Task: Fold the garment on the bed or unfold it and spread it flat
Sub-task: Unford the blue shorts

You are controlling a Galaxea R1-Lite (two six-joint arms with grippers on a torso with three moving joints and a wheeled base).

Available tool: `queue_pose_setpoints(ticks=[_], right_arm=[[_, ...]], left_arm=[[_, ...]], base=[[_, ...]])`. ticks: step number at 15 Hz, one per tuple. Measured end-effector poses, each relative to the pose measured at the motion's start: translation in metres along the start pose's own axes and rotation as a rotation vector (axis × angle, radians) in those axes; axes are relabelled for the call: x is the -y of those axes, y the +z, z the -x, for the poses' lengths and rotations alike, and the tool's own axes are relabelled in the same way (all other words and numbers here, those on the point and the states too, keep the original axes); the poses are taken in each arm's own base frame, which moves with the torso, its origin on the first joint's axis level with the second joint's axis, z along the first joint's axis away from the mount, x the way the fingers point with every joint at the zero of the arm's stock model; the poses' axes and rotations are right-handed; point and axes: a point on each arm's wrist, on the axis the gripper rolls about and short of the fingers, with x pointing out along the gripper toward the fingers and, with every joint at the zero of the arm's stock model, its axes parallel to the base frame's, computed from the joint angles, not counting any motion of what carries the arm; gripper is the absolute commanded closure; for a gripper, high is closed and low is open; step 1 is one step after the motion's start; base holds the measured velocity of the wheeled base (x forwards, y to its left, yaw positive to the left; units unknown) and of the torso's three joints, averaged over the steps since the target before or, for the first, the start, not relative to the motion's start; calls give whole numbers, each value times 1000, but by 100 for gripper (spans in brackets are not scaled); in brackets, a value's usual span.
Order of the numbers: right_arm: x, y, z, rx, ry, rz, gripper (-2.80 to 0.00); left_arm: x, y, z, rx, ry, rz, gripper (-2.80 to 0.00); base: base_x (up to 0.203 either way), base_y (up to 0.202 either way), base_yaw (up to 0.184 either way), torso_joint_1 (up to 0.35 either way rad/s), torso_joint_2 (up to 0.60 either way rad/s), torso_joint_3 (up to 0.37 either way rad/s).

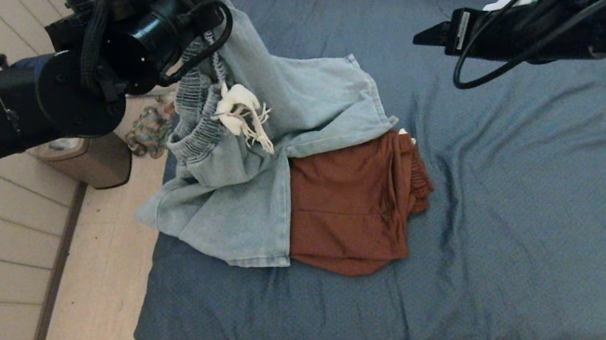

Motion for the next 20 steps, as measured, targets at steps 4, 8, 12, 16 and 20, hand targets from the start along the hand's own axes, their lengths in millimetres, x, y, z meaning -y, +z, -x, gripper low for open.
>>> queue_pose_setpoints(ticks=[4, 8, 12, 16, 20], right_arm=[[4, -1, 33, -22, 22, -6, -280], [1, -4, 47, -41, 72, -8, -280], [-1, -6, 51, -48, 78, -10, -280], [-1, -7, 51, -36, 84, -9, -12], [-5, -8, 51, -36, 109, -10, 0]], left_arm=[[-26, -18, -20, 11, 73, -24, -280], [-30, -26, -24, -4, 78, -33, -280], [-30, -23, -23, 2, 81, -31, -280], [-32, -17, -19, 38, 165, -15, -280], [-41, -51, -3, -104, 196, -26, 0]], base=[[0, 0, 0, 0, 0, 0], [0, 0, 0, 0, 0, 0], [0, 0, 0, 0, 0, 0], [0, 0, 0, 0, 0, 0], [0, 0, 0, 0, 0, 0]])
